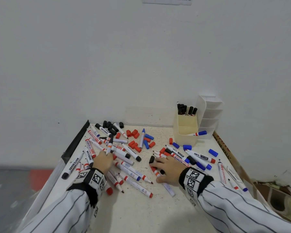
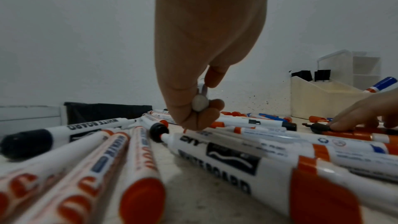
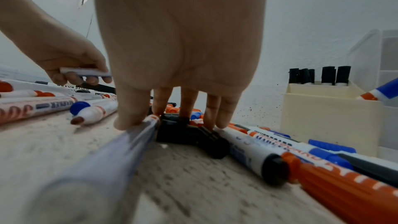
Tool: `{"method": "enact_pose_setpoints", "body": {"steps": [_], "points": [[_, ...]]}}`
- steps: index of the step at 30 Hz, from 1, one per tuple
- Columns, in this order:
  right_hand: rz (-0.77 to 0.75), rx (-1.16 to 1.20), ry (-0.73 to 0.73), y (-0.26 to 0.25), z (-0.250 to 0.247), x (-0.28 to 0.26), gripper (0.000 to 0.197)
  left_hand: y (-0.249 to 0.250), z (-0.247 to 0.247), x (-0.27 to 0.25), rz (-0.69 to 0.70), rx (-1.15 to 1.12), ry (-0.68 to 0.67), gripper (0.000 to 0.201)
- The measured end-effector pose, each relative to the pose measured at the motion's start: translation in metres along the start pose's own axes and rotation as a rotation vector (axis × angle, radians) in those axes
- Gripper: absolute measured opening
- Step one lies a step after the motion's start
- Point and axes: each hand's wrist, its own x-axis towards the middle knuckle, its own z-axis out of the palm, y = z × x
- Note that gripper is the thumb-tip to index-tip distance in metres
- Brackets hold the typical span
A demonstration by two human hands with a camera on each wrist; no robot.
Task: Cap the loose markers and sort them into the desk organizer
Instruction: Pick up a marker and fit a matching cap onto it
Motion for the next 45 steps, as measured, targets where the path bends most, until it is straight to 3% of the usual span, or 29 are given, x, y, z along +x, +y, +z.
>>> {"method": "enact_pose_setpoints", "body": {"steps": [4, 10, 14, 18, 25, 29, 34, 39, 42, 45], "points": [[-0.05, -0.021, 0.019, -0.002, -0.006, 0.014, 0.06, -0.01, -0.015, 0.001, -0.039, 0.032, 0.033, 0.033], [-0.008, 0.04, 0.048, -0.01, -0.029, 0.047, 0.051, -0.018, -0.042, 0.016, -0.103, 0.01, 0.083, 0.035], [0.031, 0.086, 0.155, -0.02, -0.058, 0.095, 0.039, -0.019, -0.057, 0.032, -0.122, 0.001, 0.099, 0.034], [0.02, 0.235, 0.148, -0.038, -0.083, 0.156, 0.034, -0.019, -0.065, 0.053, -0.108, -0.001, 0.085, 0.034], [0.007, 0.339, 0.0, -0.059, -0.099, 0.224, 0.068, -0.019, -0.064, 0.085, -0.079, 0.04, 0.079, 0.028], [-0.002, 0.152, 0.022, -0.058, -0.099, 0.241, 0.068, -0.017, -0.056, 0.093, -0.048, 0.004, 0.072, 0.019], [0.022, -0.064, 0.029, -0.059, -0.098, 0.247, 0.064, -0.013, -0.053, 0.095, -0.032, 0.016, 0.047, 0.028], [-0.062, -0.136, 0.065, -0.063, -0.095, 0.244, 0.058, -0.017, -0.048, 0.091, -0.035, -0.017, 0.039, 0.03], [-0.041, -0.079, 0.107, -0.064, -0.095, 0.243, 0.047, -0.017, -0.048, 0.088, -0.037, -0.022, 0.032, 0.03], [-0.031, -0.052, 0.057, -0.067, -0.095, 0.242, 0.05, -0.017, -0.048, 0.085, -0.028, -0.032, 0.03, 0.025]]}}
